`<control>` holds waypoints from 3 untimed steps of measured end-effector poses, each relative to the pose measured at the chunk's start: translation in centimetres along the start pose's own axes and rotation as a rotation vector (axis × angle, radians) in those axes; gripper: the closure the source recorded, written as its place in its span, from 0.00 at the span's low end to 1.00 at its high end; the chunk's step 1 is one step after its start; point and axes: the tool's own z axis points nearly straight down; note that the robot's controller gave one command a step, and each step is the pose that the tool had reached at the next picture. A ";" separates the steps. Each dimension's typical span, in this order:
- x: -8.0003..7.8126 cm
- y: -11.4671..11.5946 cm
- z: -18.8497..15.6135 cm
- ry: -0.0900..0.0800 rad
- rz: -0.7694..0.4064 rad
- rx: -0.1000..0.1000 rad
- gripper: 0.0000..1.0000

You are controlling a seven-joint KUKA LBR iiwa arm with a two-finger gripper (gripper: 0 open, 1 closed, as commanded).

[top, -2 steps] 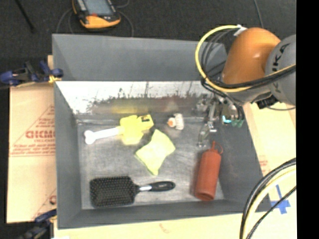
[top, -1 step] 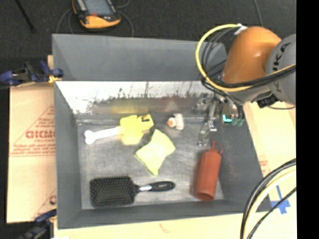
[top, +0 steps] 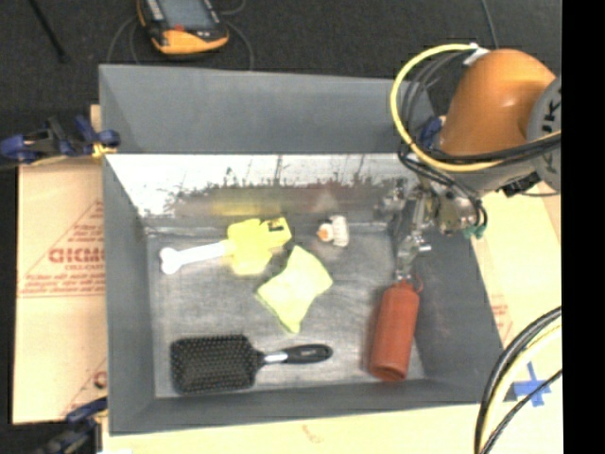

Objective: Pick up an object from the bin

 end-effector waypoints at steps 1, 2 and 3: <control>2.8 0.1 3.0 -0.009 -0.150 0.010 0.00; 3.4 1.2 4.6 -0.004 -0.170 0.005 0.00; 4.4 0.5 6.8 0.004 -0.425 -0.005 0.00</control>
Offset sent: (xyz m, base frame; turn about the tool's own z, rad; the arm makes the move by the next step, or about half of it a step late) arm -0.0807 -0.0248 -0.0966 -0.4969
